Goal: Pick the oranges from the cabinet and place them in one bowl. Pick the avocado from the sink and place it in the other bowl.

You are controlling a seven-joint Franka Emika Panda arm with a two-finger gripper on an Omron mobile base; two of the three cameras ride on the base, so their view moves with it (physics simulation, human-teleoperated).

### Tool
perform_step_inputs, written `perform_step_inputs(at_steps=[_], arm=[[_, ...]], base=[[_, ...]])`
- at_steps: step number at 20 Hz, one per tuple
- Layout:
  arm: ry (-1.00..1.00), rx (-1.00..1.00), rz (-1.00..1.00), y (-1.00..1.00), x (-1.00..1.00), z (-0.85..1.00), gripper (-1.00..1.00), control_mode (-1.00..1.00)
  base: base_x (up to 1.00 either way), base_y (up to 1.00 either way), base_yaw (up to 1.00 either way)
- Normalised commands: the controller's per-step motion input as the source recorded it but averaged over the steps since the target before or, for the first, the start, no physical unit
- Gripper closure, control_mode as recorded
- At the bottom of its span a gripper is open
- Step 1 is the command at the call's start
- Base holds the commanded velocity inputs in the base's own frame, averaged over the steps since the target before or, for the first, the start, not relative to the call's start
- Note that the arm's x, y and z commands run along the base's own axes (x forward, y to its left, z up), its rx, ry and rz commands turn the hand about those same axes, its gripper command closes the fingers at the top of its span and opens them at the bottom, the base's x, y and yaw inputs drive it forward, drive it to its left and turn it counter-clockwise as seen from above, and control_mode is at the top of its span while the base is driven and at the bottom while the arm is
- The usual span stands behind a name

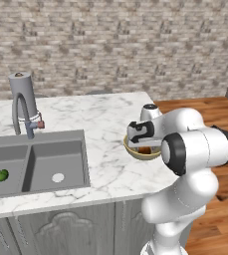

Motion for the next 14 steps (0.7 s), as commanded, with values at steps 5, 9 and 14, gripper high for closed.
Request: perform_step_inputs(at_steps=[5,9,14], arm=[[-0.01,0.0,0.0,0.0,-0.04,0.15,-1.0,-1.0],[-0.03,0.0,0.0,0.0,-0.05,0.23,-1.0,-1.0],[-0.03,0.0,0.0,0.0,-0.07,0.3,-1.0,-1.0]], base=[[0.0,0.0,0.0],[0.0,0.0,0.0],[0.0,0.0,0.0]])
